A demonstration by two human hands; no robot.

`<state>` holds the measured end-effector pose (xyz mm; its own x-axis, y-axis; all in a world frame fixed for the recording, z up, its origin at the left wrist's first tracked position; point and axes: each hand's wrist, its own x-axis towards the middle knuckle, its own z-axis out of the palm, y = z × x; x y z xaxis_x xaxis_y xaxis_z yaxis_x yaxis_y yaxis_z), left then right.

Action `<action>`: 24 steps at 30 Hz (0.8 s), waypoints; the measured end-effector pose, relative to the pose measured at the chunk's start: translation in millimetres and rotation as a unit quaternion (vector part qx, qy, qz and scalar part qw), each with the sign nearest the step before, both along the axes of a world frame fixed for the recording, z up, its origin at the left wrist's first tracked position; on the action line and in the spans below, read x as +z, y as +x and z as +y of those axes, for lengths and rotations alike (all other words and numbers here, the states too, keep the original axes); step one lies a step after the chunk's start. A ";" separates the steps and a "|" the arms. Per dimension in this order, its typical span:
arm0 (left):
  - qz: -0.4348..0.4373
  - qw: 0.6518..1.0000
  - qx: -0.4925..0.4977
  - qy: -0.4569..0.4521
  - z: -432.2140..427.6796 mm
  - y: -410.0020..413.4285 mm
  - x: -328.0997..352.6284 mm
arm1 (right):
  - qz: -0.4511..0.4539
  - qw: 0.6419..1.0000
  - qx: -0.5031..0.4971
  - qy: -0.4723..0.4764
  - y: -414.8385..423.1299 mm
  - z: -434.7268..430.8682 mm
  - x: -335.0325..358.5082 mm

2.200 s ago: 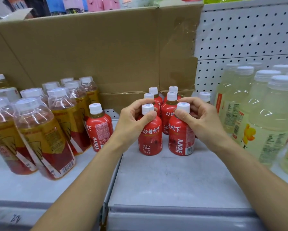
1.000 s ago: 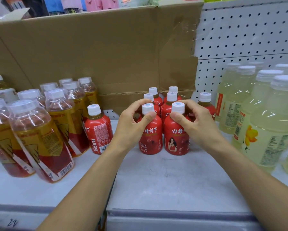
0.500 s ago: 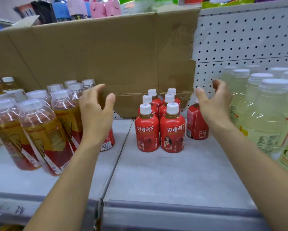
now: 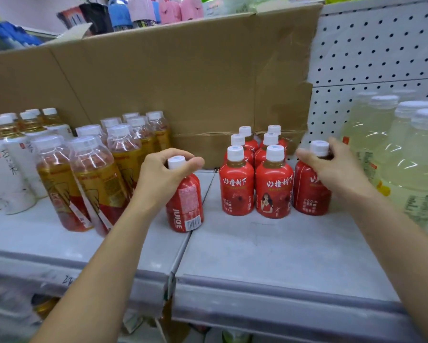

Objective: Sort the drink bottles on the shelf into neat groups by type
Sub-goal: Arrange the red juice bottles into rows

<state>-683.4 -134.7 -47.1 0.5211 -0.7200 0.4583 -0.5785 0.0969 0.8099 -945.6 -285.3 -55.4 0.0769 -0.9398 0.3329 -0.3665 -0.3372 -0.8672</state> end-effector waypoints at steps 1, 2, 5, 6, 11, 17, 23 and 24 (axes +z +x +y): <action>-0.005 1.000 -0.011 0.000 1.2 -5.0 0.7 | -0.012 1.000 0.010 -0.001 -3.6 9.3 0.1; -0.009 1.000 -0.019 0.000 1.5 -8.2 0.3 | -0.018 1.000 0.017 -0.005 -6.9 19.3 0.1; 0.037 0.997 -0.068 0.021 3.7 -12.7 -6.3 | -0.022 0.999 0.026 -0.027 -13.7 45.2 -2.5; 0.067 0.991 -0.109 0.032 5.9 -11.7 -9.2 | -0.021 0.999 0.027 -0.031 -14.7 53.1 -2.6; 0.159 0.947 -0.278 0.030 18.7 -0.1 -14.3 | -0.047 0.997 0.051 -0.024 -9.4 81.8 -9.6; 0.161 0.950 -0.266 -0.030 15.5 -27.5 -15.5 | -0.064 0.990 0.126 -0.029 7.5 103.1 -13.4; 0.131 0.955 -0.259 -0.060 8.2 -52.6 -19.2 | -0.067 0.986 0.149 -0.045 15.0 109.5 -13.2; 0.121 0.957 -0.257 -0.062 7.5 -54.5 -19.1 | -0.055 0.986 0.151 -0.047 14.3 109.7 -12.5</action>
<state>-737.9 -127.2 -66.3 0.2146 -0.8576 0.4673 -0.2264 0.4217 0.8780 -931.3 -175.6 -67.8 0.3060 -0.8445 0.4396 -0.1421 -0.4971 -0.8560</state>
